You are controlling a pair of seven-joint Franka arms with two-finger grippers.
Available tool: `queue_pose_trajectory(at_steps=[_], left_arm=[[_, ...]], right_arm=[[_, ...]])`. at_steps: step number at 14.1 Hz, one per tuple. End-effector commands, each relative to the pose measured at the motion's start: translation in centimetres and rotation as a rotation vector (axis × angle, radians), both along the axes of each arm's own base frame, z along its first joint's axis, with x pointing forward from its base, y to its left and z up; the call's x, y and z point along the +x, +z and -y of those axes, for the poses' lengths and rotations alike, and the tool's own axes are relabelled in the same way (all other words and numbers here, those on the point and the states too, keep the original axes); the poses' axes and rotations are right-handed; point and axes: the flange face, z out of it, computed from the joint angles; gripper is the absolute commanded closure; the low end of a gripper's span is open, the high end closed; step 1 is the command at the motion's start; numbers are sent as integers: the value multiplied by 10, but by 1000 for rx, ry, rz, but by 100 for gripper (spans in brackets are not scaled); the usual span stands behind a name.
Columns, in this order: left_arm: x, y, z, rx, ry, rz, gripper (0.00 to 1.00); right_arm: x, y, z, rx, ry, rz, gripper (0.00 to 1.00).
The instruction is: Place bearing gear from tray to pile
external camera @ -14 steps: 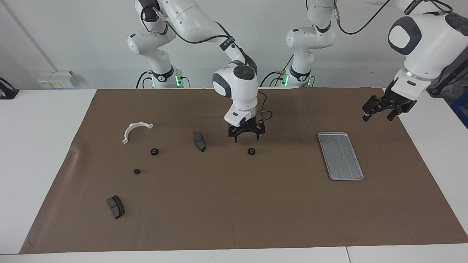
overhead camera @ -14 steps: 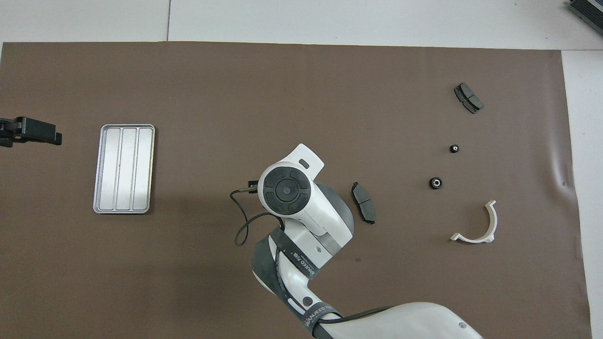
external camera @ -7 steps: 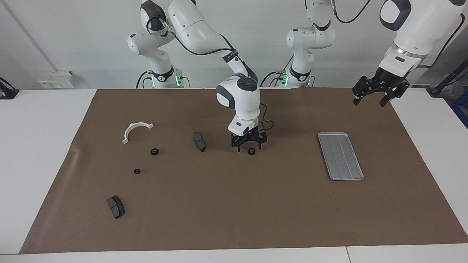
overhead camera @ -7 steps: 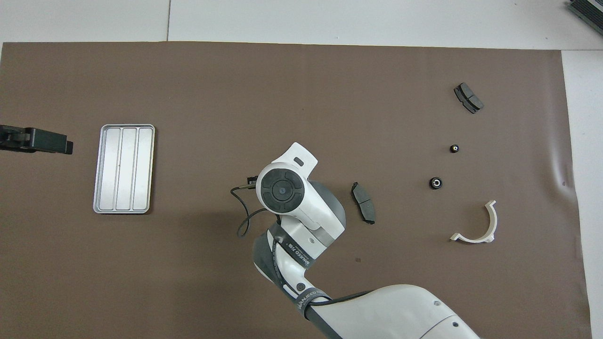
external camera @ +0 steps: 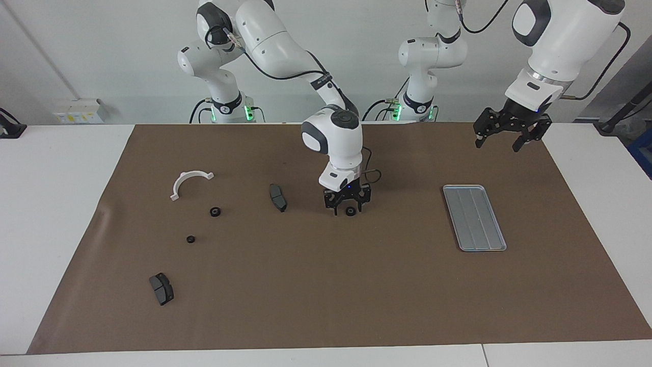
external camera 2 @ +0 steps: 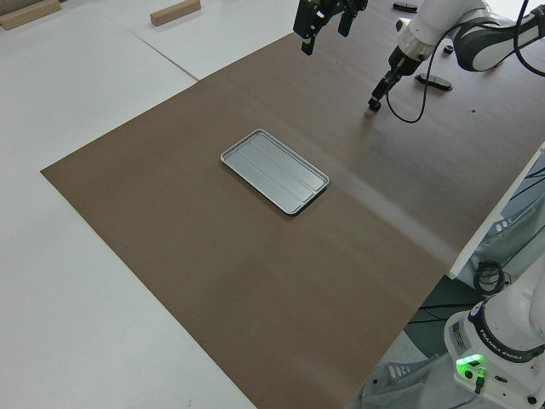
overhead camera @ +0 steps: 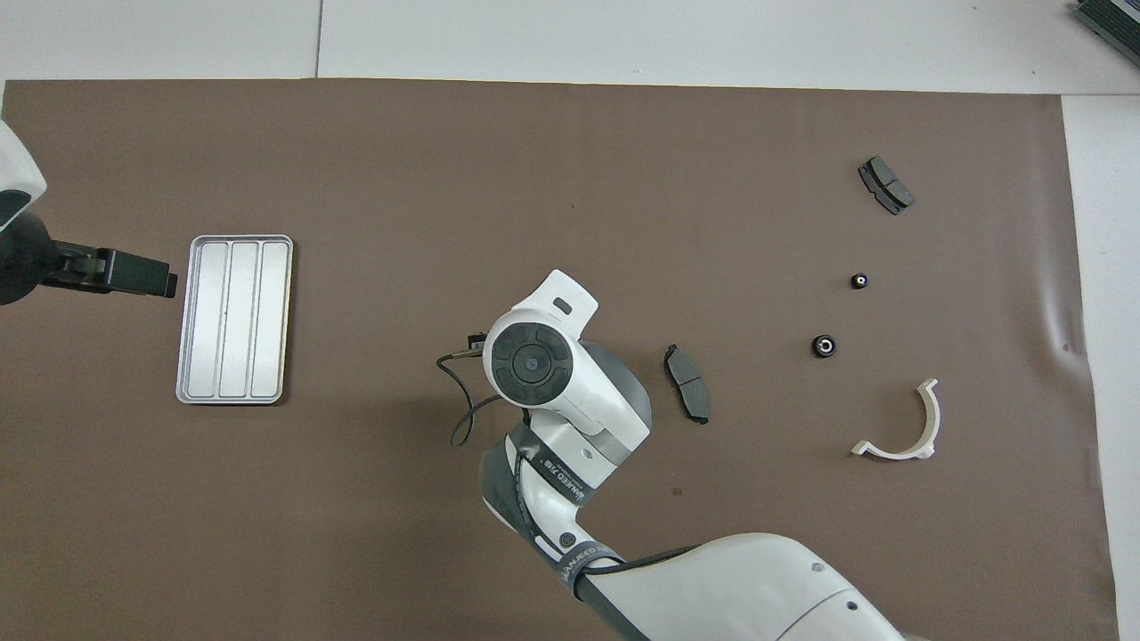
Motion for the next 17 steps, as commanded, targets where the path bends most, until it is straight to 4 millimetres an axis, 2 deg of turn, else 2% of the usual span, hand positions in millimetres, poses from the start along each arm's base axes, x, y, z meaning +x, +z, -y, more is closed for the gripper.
queue_pose_trajectory(at_steps=[1, 2, 4, 6, 10, 13, 17], left_arm=[[-5, -2, -8, 59, 0, 14, 0], [-4, -4, -7, 120, -18, 10, 0], [-1, -6, -9, 130, -16, 12, 0], [1, -8, -13, 127, 10, 16, 0], [4, -12, -14, 101, 71, 17, 0], [5, -15, -27, 54, 107, 17, 0], [3, -16, -33, 55, 108, 10, 0]], right_arm=[[3, -2, -4, 6, 3, 26, 27], [2, -3, -4, 3, 4, 23, 30], [1, -4, -5, 4, 5, 22, 32], [-5, -3, -12, 10, 17, 25, 32], [-6, -4, -14, 10, 21, 23, 32], [-6, -5, -12, 7, 19, 22, 39], [-8, -8, -13, 15, 22, 31, 44]])
